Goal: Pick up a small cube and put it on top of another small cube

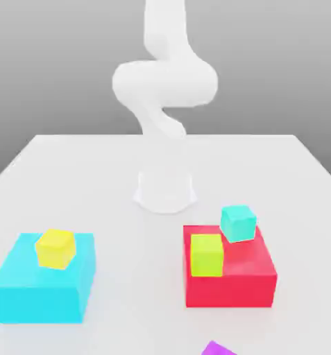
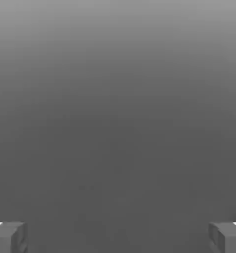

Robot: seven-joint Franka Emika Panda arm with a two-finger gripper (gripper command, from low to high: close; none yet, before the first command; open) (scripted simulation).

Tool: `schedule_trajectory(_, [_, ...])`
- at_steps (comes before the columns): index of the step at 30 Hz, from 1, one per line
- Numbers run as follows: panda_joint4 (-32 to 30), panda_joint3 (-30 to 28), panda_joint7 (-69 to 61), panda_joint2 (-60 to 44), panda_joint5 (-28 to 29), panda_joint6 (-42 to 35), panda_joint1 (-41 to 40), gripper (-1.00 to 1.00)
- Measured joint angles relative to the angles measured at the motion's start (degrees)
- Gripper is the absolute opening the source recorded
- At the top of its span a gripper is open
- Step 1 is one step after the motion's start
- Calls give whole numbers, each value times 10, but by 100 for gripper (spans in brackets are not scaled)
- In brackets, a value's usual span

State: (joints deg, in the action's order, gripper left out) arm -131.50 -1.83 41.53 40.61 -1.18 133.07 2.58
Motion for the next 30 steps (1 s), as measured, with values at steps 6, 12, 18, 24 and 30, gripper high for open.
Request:
schedule_trajectory(6, [7,-40,-109,-128,-34,31,57,0])
schedule_trajectory(12, [14,-63,-219,-254,-73,61,96,0])
schedule_trajectory(18, [21,-62,-322,-378,-101,92,115,0])
schedule_trajectory(24, [26,-55,-402,-498,-96,127,123,0])
schedule_trajectory(30, [30,-52,-453,-611,-52,166,131,0])
